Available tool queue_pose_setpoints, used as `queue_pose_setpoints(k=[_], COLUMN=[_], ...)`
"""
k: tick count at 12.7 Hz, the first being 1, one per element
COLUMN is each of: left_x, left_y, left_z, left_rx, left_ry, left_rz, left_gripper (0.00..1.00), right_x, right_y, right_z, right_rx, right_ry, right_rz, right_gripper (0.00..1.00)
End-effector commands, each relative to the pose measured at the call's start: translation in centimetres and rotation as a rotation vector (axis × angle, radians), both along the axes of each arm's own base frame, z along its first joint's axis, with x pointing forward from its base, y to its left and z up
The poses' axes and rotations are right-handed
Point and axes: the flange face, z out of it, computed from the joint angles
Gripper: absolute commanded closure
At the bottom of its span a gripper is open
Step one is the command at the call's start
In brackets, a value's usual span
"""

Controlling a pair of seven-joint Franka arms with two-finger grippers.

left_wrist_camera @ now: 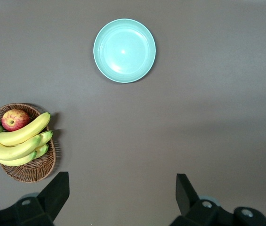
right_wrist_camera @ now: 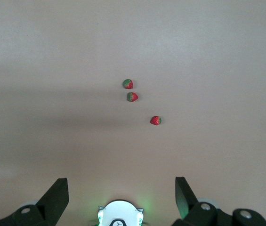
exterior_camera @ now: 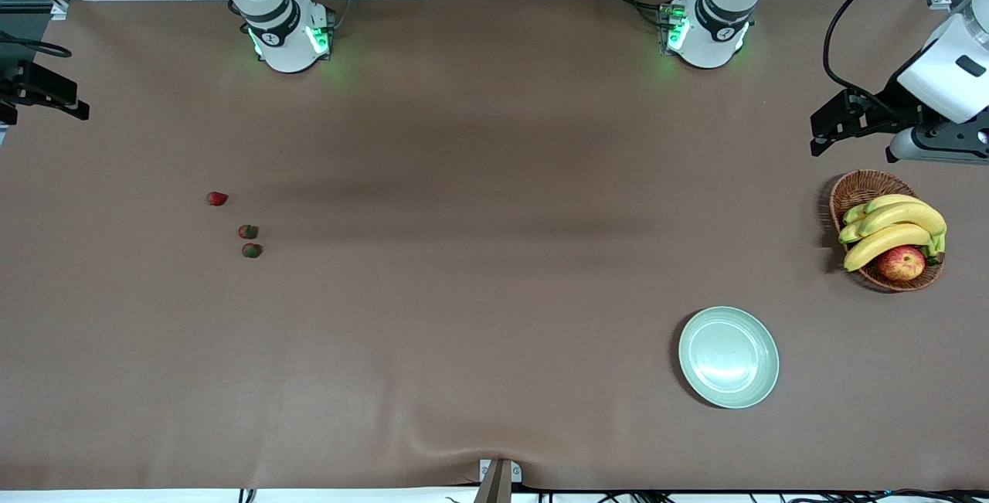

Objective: Collect all strawberries into plate
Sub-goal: 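Move the right gripper and the left gripper toward the strawberries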

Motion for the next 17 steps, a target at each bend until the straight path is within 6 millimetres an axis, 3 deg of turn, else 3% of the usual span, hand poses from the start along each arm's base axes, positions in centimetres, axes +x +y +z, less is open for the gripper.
queue_pose_setpoints(k=[1,6,8,11,14,15,17], left_x=[-0.9,-0.9,-0.4,1.2,3.5,4.5,4.7], left_y=[-0.9,-0.6,-0.2,-1.3,-4.5,-7.8,-14.3], left_z=[0.5,0.6,-0.2,-3.1,-6.8,-9.6,-12.6], left_rx=[-0.01,-0.009,-0.01,-0.093,-0.209,-0.279,-0.32], left_ry=[0.027,0.033,0.049,0.106,0.139,0.179,0.195], left_rz=[-0.021,-0.015,-0.003,0.018,0.073,0.063,0.054], left_gripper=[0.0,0.0,0.0,0.0,0.0,0.0,0.0], right_x=[0.0,0.5,2.3,6.1,9.4,10.4,12.0], right_y=[-0.1,0.1,0.1,0.4,0.8,0.9,1.6], right_z=[0.5,-0.4,-2.9,-9.3,-17.0,-19.4,-23.4], right_rx=[-0.019,-0.01,-0.011,-0.016,-0.024,-0.028,-0.036], right_ry=[-0.005,-0.006,-0.031,-0.01,-0.014,-0.02,-0.016], right_rz=[-0.049,-0.045,-0.041,-0.031,-0.02,-0.018,-0.004], right_gripper=[0.0,0.0,0.0,0.0,0.0,0.0,0.0])
